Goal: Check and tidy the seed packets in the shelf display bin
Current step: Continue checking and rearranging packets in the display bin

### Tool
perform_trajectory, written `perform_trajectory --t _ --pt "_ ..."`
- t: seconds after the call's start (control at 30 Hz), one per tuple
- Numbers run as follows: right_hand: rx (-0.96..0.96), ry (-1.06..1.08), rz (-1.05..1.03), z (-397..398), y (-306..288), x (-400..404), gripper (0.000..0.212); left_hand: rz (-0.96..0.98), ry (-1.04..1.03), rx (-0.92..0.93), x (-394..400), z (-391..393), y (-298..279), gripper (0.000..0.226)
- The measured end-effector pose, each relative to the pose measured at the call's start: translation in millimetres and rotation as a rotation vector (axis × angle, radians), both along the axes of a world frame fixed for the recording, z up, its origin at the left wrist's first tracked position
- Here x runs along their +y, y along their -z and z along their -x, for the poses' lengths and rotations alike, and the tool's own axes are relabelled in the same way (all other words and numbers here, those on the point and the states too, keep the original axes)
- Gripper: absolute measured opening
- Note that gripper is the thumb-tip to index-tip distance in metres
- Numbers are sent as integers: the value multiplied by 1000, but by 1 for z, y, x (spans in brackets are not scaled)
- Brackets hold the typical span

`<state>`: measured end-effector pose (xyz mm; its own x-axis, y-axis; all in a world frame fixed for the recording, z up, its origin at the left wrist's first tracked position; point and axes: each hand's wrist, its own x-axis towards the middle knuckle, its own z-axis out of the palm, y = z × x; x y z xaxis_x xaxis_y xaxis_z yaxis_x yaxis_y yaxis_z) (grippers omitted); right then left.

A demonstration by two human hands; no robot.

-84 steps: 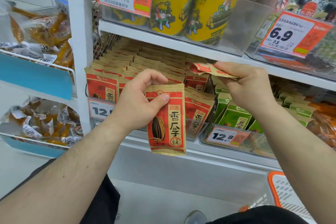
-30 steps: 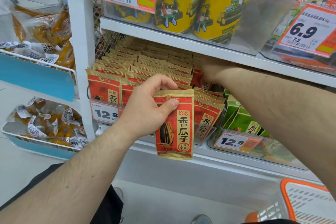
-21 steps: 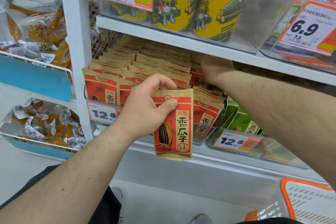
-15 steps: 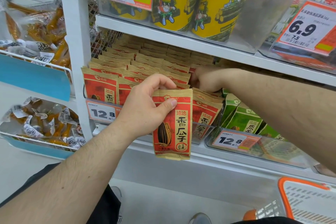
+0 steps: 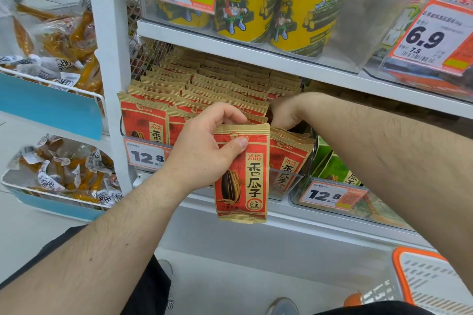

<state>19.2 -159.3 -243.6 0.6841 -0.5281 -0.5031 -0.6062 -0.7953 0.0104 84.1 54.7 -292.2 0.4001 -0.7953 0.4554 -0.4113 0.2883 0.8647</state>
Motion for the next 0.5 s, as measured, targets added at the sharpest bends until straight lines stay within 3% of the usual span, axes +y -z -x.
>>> perform_trajectory --t 0.13,0.33,0.43,0.5 --pt "-89 75 84 20 -18 13 39 -17 -11 -8 1 2 0 37" --pt "-400 85 90 76 -42 61 36 -45 -15 -60 2 9 -4 35" --pt "-885 -14 295 104 -33 90 24 -64 -3 -92 1 16 -4 34" --pt "-1211 70 313 115 -23 111 15 -70 8 -107 0 22 -4 34"
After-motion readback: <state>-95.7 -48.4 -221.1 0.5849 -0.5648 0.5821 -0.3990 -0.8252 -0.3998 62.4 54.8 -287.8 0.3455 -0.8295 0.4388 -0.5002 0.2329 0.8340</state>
